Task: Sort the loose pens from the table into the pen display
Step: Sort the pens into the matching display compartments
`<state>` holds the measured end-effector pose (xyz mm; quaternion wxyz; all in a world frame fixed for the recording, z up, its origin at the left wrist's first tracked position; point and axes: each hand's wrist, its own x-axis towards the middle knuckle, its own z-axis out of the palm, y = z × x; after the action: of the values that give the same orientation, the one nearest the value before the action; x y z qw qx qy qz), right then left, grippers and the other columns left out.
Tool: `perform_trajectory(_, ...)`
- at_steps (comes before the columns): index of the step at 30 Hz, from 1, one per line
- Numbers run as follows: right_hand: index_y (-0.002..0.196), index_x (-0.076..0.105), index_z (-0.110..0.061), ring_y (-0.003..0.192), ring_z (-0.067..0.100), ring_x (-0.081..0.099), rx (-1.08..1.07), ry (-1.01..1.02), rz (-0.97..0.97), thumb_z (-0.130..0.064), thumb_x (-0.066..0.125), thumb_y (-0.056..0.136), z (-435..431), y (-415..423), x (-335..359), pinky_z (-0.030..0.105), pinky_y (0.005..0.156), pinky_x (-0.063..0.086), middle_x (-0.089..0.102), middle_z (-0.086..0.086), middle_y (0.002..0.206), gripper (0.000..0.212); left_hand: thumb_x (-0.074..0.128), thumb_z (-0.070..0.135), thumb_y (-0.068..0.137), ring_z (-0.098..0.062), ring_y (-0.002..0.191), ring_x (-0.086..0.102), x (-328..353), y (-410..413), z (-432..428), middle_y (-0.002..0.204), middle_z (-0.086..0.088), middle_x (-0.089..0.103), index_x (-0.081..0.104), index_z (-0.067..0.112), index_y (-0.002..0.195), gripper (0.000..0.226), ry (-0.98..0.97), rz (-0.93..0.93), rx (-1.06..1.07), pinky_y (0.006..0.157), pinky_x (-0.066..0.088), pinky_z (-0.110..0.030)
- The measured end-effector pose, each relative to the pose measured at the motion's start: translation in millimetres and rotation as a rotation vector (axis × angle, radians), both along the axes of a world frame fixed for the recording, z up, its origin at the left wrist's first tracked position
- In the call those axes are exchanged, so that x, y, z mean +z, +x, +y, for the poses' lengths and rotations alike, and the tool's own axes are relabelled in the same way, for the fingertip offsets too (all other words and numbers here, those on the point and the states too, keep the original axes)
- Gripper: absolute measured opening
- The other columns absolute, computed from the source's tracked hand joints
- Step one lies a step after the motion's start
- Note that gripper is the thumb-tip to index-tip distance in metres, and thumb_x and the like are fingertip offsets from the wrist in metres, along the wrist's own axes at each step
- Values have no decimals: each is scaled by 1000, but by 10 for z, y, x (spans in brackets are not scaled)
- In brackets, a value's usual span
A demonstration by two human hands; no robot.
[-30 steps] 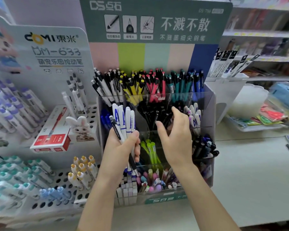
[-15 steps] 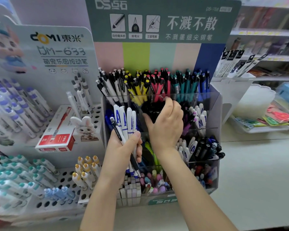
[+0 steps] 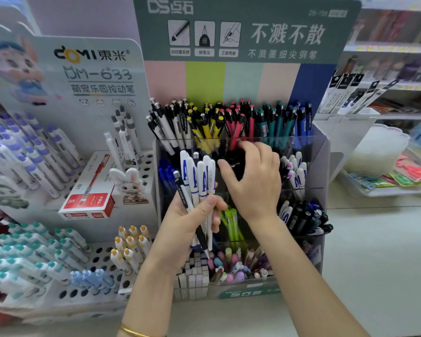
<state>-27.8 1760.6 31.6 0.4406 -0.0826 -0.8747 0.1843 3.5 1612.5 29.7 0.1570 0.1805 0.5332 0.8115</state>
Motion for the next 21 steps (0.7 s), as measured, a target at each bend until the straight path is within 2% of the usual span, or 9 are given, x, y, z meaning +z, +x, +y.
perform_trajectory(4, 111, 64, -8, 102, 25, 51, 50, -73, 154, -32, 52, 91, 82, 141, 111, 29, 91, 36, 60, 8, 110, 33, 55, 22, 88, -13, 59, 47, -31, 2, 18, 77, -2, 60, 62, 19, 113, 26, 51, 15, -89, 55, 43, -24)
perform_trajectory(6, 106, 65, -8, 97, 21, 52, 127, -149, 227, -22, 53, 92, 76, 219, 173, 31, 86, 43, 60, 5, 105, 23, 56, 23, 87, -12, 58, 46, -22, 7, 27, 76, -2, 58, 63, 20, 111, 25, 63, 25, -119, 55, 42, -23)
perform_trajectory(8, 101, 66, -8, 86, 13, 54, 303, -270, 236, -18, 54, 92, 53, 328, 257, 26, 75, 46, 58, 2, 98, 18, 58, 24, 86, -12, 58, 46, -4, 13, 36, 75, -3, 58, 63, 18, 108, 23, 63, 31, -151, 53, 41, -23)
perform_trajectory(10, 98, 67, -13, 80, 8, 57, 509, -430, 91, -29, 57, 90, 22, 443, 350, 20, 70, 47, 61, 1, 92, 20, 59, 24, 86, -13, 57, 46, 19, 19, 43, 74, -3, 58, 61, 15, 103, 19, 39, 53, -168, 52, 40, -24)
perform_trajectory(12, 95, 67, -16, 69, 10, 61, 662, -598, -182, -36, 66, 84, 6, 520, 402, 23, 64, 50, 64, 5, 87, 23, 57, 21, 88, -15, 56, 47, 27, 25, 52, 74, -5, 60, 59, 11, 100, 16, -18, 88, -155, 50, 40, -25)
perform_trajectory(14, 93, 66, -9, 54, 16, 60, 757, -727, -360, -28, 72, 82, 32, 561, 399, 28, 54, 50, 65, 15, 81, 22, 58, 22, 88, -16, 55, 49, 26, 36, 66, 75, -6, 61, 58, 11, 106, 21, -74, 98, -148, 48, 40, -26)
perform_trajectory(17, 92, 63, -2, 48, 23, 55, 818, -798, -386, -20, 67, 87, 115, 608, 372, 25, 46, 45, 62, 18, 74, 19, 59, 27, 85, -17, 56, 53, 30, 60, 96, 76, -8, 64, 60, 15, 109, 26, -112, 66, -176, 47, 43, -26)
perform_trajectory(19, 91, 62, 0, 45, 18, 53, 806, -817, -372, -16, 62, 91, 165, 648, 354, 21, 42, 41, 61, 10, 66, 16, 59, 34, 85, -17, 58, 57, 35, 77, 126, 81, -11, 66, 64, 14, 105, 29, -119, 47, -203, 49, 47, -27)
perform_trajectory(21, 92, 61, 0, 43, 14, 50, 755, -843, -360, -16, 58, 93, 208, 669, 324, 23, 41, 40, 59, 6, 63, 16, 56, 36, 88, -17, 60, 60, 38, 91, 167, 86, -13, 68, 62, 7, 110, 37, -134, 29, -211, 50, 50, -26)
